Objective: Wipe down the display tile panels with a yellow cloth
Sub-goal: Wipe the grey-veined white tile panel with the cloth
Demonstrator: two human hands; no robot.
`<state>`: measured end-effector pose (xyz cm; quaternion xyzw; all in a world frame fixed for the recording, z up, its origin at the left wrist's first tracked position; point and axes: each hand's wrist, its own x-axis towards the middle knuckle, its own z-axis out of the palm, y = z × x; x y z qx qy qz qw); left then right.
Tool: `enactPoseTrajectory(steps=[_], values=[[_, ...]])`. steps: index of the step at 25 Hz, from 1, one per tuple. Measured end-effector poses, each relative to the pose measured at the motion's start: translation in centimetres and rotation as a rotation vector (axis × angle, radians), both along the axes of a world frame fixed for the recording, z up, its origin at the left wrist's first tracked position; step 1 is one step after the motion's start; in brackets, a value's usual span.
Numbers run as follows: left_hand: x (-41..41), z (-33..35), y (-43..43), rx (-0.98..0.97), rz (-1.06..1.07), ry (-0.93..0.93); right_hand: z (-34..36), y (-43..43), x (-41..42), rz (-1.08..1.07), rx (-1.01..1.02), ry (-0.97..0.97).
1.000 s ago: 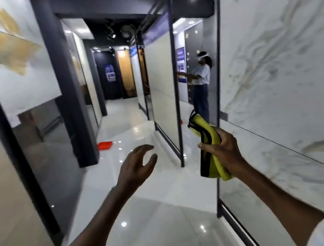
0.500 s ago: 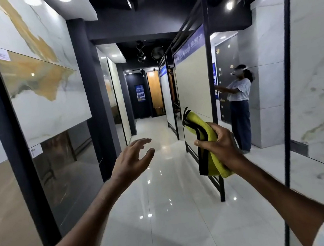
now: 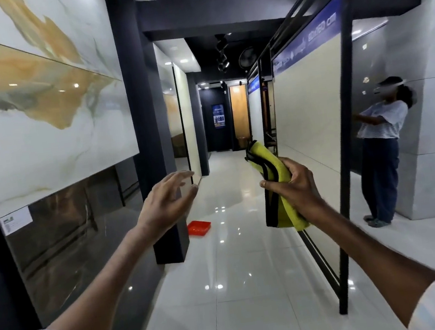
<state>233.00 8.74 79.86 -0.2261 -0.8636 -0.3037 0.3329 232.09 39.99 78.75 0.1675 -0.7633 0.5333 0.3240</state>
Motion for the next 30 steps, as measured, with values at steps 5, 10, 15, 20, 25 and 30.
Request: enactPoseTrajectory(steps=[5,10,15,20,25,30], values=[[-17.6,-1.3,-1.1,-0.039,-0.032,0.036,-0.9,-1.7,-16.9,-0.018,-0.025,0.01],[-38.0,-0.1,-0.4,-0.023,-0.123,-0.017,1.2,-1.4,-32.6,-0.091,-0.042,0.011],[-54.0,-1.5,2.7,-0.014,-0.207,-0.046,0.8,1.1,-46.4,-0.113,-0.135,0.038],[-71.9,-3.4,4.7,-0.036,-0.198,-0.059,-3.3,2.4,-64.7,-0.088,-0.162,0.045],[-89.3,-1.2,3.8,-0.048,-0.116,-0.067,-0.6,3.0,-84.5,-0.059,-0.155,0.024],[-104.9,-0.4,0.4,-0.01,-0.063,-0.046,0.5,0.9,-102.9,0.017,-0.117,0.014]])
